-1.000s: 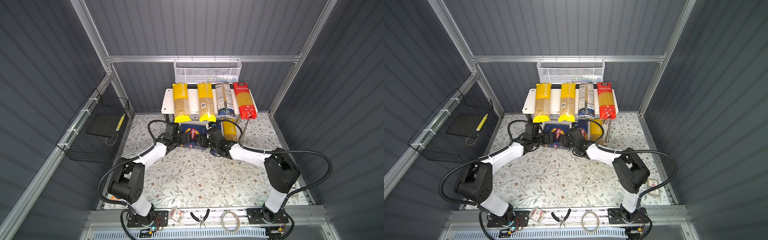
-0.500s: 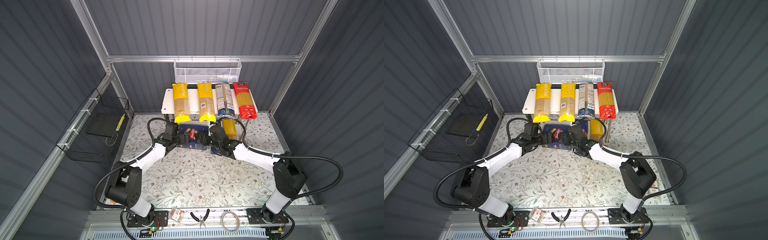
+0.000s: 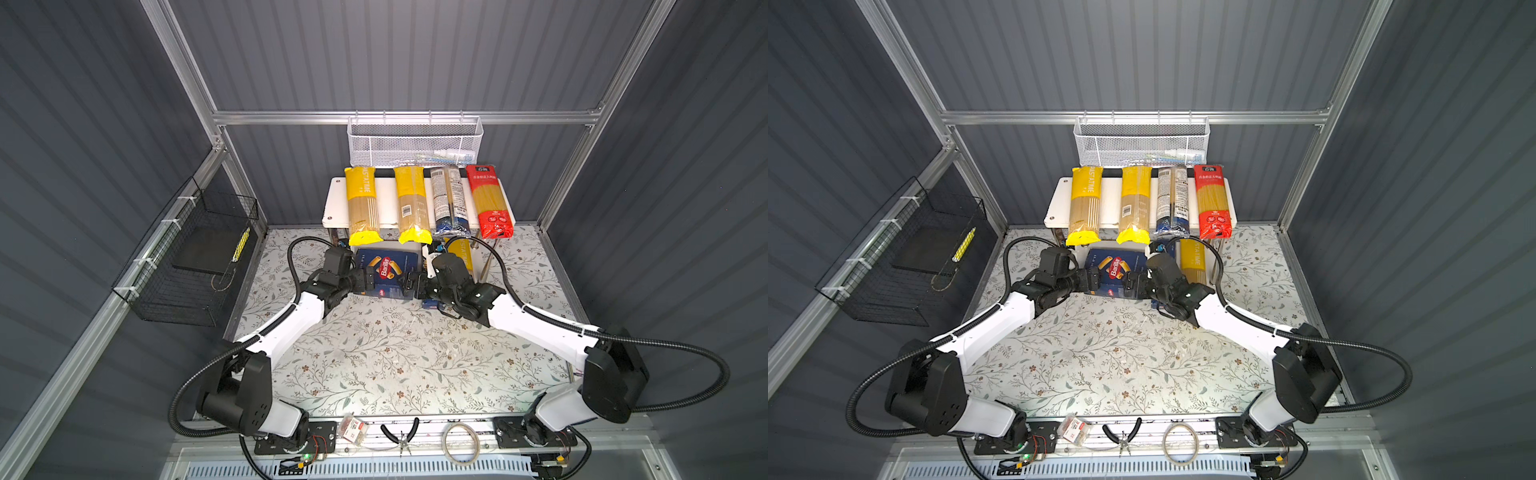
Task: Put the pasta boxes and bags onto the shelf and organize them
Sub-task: 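Open both grippers and draw them back from the rigatoni box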
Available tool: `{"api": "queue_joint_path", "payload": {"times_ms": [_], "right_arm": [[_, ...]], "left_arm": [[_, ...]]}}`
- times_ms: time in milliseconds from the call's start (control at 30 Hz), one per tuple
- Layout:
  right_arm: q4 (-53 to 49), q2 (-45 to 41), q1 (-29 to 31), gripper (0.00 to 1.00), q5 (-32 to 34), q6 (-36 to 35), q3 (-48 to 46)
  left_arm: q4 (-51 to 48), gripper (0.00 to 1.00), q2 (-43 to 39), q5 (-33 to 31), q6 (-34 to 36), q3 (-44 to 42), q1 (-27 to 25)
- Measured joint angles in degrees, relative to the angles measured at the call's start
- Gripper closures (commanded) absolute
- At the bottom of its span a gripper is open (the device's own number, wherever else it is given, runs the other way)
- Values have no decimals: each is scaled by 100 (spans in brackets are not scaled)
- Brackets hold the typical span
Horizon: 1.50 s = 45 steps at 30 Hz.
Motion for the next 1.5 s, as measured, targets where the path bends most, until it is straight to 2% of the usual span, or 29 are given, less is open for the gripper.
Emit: {"api": "queue_joint_path", "payload": {"times_ms": [167,400,533,733,1000,1200,1500], "right_arm": [[-44,-516,184,1,-216,-105,-656],[7,-544,597,1,-509,-310,-734],[295,-63,826,1,-662,-350,-527],[654,979,863,2,-846,-323,4],[1034,1770,1097,1,-833,-284,785],[1276,2208,1165,1,-807,-160,1012],[1357,2546,1104,1,-649,-157,1252]], "left_arm": [[-140,1,-616,-35,2,-328,0],[-380,1,-1362,-37,-79,-1130,0],[-542,1,-2009,-210,-101,-1661,2],[-619,0,-2258,-363,-120,-1770,151],[-638,0,-2463,-33,-247,-2208,1115],[-640,1,-2739,-35,-251,-2520,1123],[-612,1,-2697,-398,-361,-2570,1172]]}}
